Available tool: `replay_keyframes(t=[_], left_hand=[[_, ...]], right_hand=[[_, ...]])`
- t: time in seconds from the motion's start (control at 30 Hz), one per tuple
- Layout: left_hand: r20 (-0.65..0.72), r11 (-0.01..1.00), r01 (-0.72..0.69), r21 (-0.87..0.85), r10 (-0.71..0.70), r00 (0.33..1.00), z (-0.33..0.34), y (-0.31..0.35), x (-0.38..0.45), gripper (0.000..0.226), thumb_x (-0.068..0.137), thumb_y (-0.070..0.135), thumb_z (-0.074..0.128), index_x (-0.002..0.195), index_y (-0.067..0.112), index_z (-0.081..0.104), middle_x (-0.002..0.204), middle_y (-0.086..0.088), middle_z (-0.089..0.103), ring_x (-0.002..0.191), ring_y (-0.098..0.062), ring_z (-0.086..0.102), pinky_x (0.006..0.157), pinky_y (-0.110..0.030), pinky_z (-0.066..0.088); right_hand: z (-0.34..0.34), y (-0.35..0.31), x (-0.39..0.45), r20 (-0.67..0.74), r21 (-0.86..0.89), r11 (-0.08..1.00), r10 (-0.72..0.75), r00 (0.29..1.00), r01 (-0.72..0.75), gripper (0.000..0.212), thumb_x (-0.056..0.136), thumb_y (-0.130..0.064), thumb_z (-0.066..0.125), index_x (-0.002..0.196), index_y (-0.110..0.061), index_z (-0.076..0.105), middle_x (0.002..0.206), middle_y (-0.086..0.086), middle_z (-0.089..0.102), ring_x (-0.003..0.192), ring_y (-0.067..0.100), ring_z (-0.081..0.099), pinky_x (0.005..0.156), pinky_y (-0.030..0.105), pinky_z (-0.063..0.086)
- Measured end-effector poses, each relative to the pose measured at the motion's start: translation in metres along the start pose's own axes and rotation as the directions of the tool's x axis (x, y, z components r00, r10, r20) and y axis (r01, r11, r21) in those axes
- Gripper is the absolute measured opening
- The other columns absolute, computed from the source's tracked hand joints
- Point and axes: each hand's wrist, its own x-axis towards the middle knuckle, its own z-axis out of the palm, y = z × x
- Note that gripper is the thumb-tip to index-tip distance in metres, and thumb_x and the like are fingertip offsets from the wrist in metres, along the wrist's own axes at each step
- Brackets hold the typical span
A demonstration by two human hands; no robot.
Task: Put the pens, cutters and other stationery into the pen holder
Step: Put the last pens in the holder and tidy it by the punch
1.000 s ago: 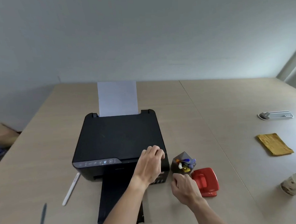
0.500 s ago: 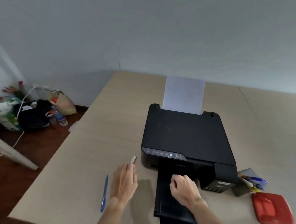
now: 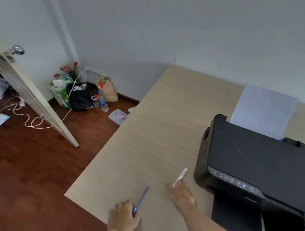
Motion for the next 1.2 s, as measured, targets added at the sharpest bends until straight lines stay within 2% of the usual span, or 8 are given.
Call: replay_keyframes(t=[0.1, 0.2, 0.37, 0.57, 0.67, 0.8, 0.97, 1.2], left_hand=[[-0.030, 1.000, 0.016, 0.007, -0.016, 0.999, -0.003, -0.012, -0.001, 0.015, 0.087, 0.044, 0.049, 0.088, 0.029, 0.050, 0.105, 0.004, 0.067, 0.104, -0.018, 0.062, 0.085, -0.033, 0.048], [-0.020, 0.998, 0.024, 0.054, -0.023, 1.000, -0.004, -0.016, 0.000, 0.028, 0.089, 0.042, 0.046, 0.105, 0.024, 0.060, 0.112, 0.001, 0.065, 0.109, -0.020, 0.061, 0.089, -0.034, 0.048], [-0.040, 0.999, 0.002, -0.035, -0.004, 0.999, -0.005, -0.008, -0.002, 0.010, 0.094, 0.037, 0.043, 0.099, 0.029, 0.045, 0.113, -0.002, 0.065, 0.107, -0.022, 0.063, 0.088, -0.034, 0.050], [-0.146, 0.984, -0.100, -0.147, 0.078, 0.986, -0.007, 0.012, -0.013, 0.009, 0.098, 0.030, 0.039, 0.090, 0.026, 0.037, 0.096, -0.002, 0.062, 0.099, -0.024, 0.064, 0.080, -0.034, 0.048], [-0.268, 0.948, -0.243, -0.206, 0.184, 0.946, -0.015, 0.030, -0.016, 0.010, 0.097, 0.029, 0.046, 0.095, 0.022, 0.053, 0.098, 0.000, 0.061, 0.096, -0.022, 0.062, 0.079, -0.033, 0.047], [-0.404, 0.857, -0.451, -0.249, 0.331, 0.852, -0.027, 0.083, -0.019, 0.003, 0.089, 0.020, 0.063, 0.087, 0.021, 0.063, 0.081, 0.007, 0.060, 0.072, -0.014, 0.061, 0.066, -0.031, 0.050], [-0.379, 0.753, -0.614, -0.235, 0.511, 0.772, -0.027, 0.151, -0.024, 0.016, 0.084, 0.014, 0.065, 0.079, 0.027, 0.058, 0.071, 0.014, 0.053, 0.063, -0.001, 0.050, 0.059, -0.017, 0.041], [-0.270, 0.624, -0.763, -0.167, 0.716, 0.644, 0.018, 0.263, -0.057, 0.020, 0.085, 0.011, 0.059, 0.075, 0.027, 0.054, 0.067, 0.012, 0.052, 0.058, -0.004, 0.049, 0.054, -0.023, 0.042]], right_hand=[[0.014, -0.007, -0.002, 0.008, 0.030, 0.999, 0.030, 1.000, -0.031, 0.042, 0.095, -0.035, 0.044, 0.127, -0.008, 0.047, 0.129, 0.015, 0.057, 0.119, 0.035, 0.055, 0.099, 0.039, 0.045], [0.018, -0.002, -0.007, 0.009, 0.042, 0.998, 0.038, 0.999, -0.039, 0.035, 0.093, -0.024, 0.045, 0.123, -0.007, 0.049, 0.129, 0.015, 0.057, 0.119, 0.037, 0.055, 0.099, 0.039, 0.045], [0.012, 0.013, -0.020, 0.020, -0.089, 0.995, -0.045, 0.999, 0.047, 0.031, 0.081, -0.015, 0.055, 0.112, -0.012, 0.060, 0.116, 0.012, 0.064, 0.109, 0.032, 0.063, 0.089, 0.035, 0.054], [0.011, 0.035, -0.034, -0.012, -0.030, 0.976, -0.216, 0.976, 0.216, 0.009, 0.082, -0.015, 0.051, 0.090, -0.014, 0.055, 0.107, 0.013, 0.063, 0.096, 0.035, 0.062, 0.078, 0.037, 0.050], [-0.002, 0.051, -0.041, -0.137, 0.060, 0.939, -0.329, 0.934, 0.339, 0.011, 0.089, -0.018, 0.046, 0.084, -0.014, 0.055, 0.098, 0.009, 0.060, 0.081, 0.026, 0.055, 0.071, 0.034, 0.044], [-0.039, 0.090, -0.051, -0.300, 0.159, 0.879, -0.391, 0.870, 0.449, 0.016, 0.094, -0.016, 0.040, 0.084, -0.013, 0.052, 0.090, 0.010, 0.062, 0.086, 0.027, 0.055, 0.077, 0.039, 0.042], [-0.081, 0.153, -0.061, -0.478, 0.134, 0.832, -0.422, 0.770, 0.539, 0.016, 0.094, -0.009, 0.041, 0.082, -0.017, 0.045, 0.074, -0.004, 0.050, 0.065, 0.011, 0.044, 0.063, 0.024, 0.034], [-0.138, 0.305, -0.087, -0.627, 0.141, 0.908, -0.226, 0.745, 0.394, 0.026, 0.090, -0.005, 0.046, 0.073, -0.023, 0.041, 0.068, -0.007, 0.046, 0.060, 0.010, 0.042, 0.057, 0.019, 0.030]])
